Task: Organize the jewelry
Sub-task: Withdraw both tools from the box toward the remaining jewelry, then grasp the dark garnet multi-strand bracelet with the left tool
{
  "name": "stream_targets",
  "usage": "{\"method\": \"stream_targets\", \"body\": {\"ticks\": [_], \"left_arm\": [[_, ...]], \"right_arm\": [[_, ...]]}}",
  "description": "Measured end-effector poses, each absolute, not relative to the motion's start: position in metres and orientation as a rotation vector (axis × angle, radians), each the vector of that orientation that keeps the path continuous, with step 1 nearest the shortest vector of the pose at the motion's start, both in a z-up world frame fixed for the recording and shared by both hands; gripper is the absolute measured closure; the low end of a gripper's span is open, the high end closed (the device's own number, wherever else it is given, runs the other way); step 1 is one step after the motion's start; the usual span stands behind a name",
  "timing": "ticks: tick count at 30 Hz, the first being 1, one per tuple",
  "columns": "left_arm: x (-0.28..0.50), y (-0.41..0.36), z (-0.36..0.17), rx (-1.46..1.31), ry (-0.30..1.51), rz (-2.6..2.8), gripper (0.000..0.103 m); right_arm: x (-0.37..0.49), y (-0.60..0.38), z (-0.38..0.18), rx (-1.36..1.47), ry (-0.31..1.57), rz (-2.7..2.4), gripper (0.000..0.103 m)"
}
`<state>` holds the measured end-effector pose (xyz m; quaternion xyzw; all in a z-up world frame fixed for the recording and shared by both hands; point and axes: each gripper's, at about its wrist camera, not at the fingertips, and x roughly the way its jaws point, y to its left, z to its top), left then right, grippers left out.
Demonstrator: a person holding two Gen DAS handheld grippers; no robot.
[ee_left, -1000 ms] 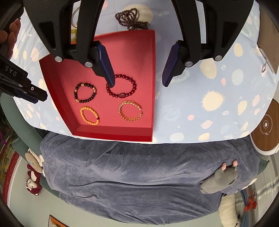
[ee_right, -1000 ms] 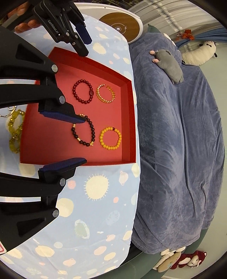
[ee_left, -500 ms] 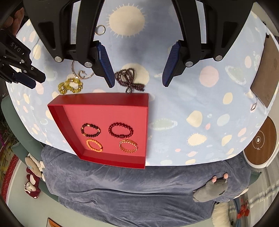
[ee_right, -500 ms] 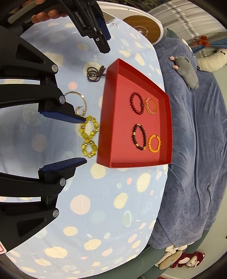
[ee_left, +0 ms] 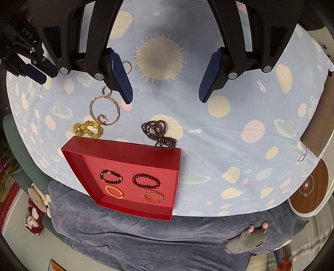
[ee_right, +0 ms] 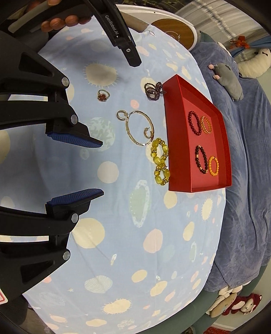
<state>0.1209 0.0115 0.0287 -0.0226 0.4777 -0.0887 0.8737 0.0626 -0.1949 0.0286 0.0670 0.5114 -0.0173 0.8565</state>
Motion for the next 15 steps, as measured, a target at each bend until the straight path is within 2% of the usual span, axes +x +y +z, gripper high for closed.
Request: {"method": "stream_targets", "body": {"ticks": [12, 15], "left_arm": [[0.18, -0.013, 0.004, -0.066, 1.039, -0.16, 0.041], [0.187, -0.018, -0.006, -0.034, 1.059, -0.166, 0.049]], "right_arm": [[0.074, -0.204, 0.023, 0.184, 1.084, -0.038, 0.063], [0.078, -0.204, 0.02, 0.189, 1.091, -0.039, 0.063]]}}
